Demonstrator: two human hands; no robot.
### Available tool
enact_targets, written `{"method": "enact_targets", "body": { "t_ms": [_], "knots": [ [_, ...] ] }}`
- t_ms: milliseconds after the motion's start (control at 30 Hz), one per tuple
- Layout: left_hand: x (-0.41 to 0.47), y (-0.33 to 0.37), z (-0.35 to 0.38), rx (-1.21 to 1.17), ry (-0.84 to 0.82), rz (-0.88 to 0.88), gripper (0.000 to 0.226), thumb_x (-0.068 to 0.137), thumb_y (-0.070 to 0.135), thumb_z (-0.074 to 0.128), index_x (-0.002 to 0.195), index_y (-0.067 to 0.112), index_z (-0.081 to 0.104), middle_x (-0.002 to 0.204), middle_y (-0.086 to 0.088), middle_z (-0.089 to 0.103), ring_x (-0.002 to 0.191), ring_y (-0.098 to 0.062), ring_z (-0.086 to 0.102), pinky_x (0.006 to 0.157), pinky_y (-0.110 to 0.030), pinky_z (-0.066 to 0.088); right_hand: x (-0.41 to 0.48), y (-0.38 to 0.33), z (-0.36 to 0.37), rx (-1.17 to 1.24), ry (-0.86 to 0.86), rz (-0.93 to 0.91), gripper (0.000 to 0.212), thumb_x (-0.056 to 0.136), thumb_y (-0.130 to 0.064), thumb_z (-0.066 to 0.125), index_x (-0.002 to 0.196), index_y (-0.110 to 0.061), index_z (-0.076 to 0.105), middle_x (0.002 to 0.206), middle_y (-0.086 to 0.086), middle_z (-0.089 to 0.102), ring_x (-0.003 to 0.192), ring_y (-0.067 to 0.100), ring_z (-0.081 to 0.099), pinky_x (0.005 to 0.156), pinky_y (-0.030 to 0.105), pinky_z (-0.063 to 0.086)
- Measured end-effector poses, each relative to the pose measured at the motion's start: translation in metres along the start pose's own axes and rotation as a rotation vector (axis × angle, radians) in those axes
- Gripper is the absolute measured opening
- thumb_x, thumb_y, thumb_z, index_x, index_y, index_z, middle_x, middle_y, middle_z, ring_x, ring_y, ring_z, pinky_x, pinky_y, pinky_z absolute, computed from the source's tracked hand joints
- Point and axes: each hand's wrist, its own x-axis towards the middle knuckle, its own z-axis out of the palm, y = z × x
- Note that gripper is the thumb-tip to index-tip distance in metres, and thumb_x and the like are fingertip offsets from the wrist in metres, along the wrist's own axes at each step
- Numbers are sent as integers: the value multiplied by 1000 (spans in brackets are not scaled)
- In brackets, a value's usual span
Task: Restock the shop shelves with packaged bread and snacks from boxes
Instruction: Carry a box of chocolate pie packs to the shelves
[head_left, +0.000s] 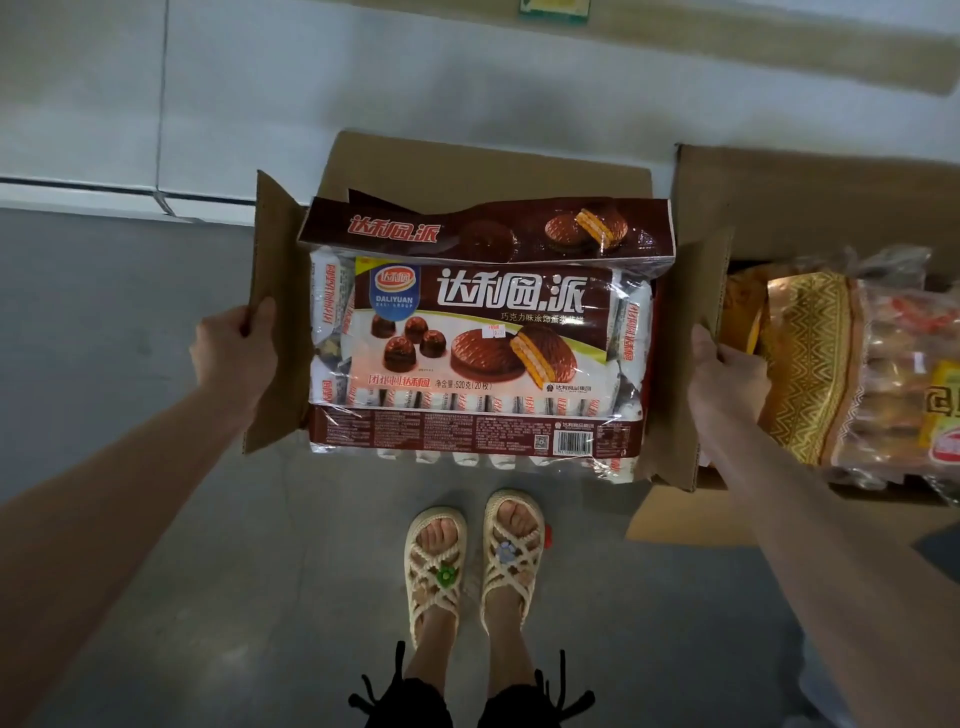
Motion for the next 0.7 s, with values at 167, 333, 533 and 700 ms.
{"method": "enact_targets", "body": {
  "t_ms": [167, 333, 533, 700],
  "knots": [
    [3, -5, 12, -15, -16, -3, 31, 99, 34, 51, 88, 7, 61, 65, -6, 48, 74, -25, 50, 66, -33, 38, 8, 5, 3, -2, 5, 0, 39, 100, -38, 48, 84, -6, 64, 78, 7, 57, 80, 25, 57, 76, 36, 49],
    [2, -5, 19, -24, 6, 7, 32, 100, 33, 50, 84, 6, 58, 62, -4, 44, 58, -22, 42, 55, -25, 32, 11, 5, 3, 9, 1, 2, 41, 100, -38, 48, 75, -7, 60, 68, 1, 53, 76, 22, 56, 70, 31, 43],
    [-2, -2, 20, -39, -2, -10, 38, 100, 32, 50, 68, 11, 50, 59, -3, 41, 52, -17, 38, 49, -23, 27, 10, 5, 3, 16, 6, 19, 41, 100, -38, 47, 73, -9, 57, 69, 1, 52, 78, 23, 55, 73, 34, 46],
    [-1, -8, 23, -83, -25, -58, 33, 98, 36, 52, 72, 17, 56, 67, -5, 52, 68, -22, 52, 62, -30, 42, 9, 5, 2, -6, -6, 24, 38, 101, -40, 45, 93, -10, 66, 88, 5, 59, 87, 24, 58, 88, 41, 52]
  ]
}}
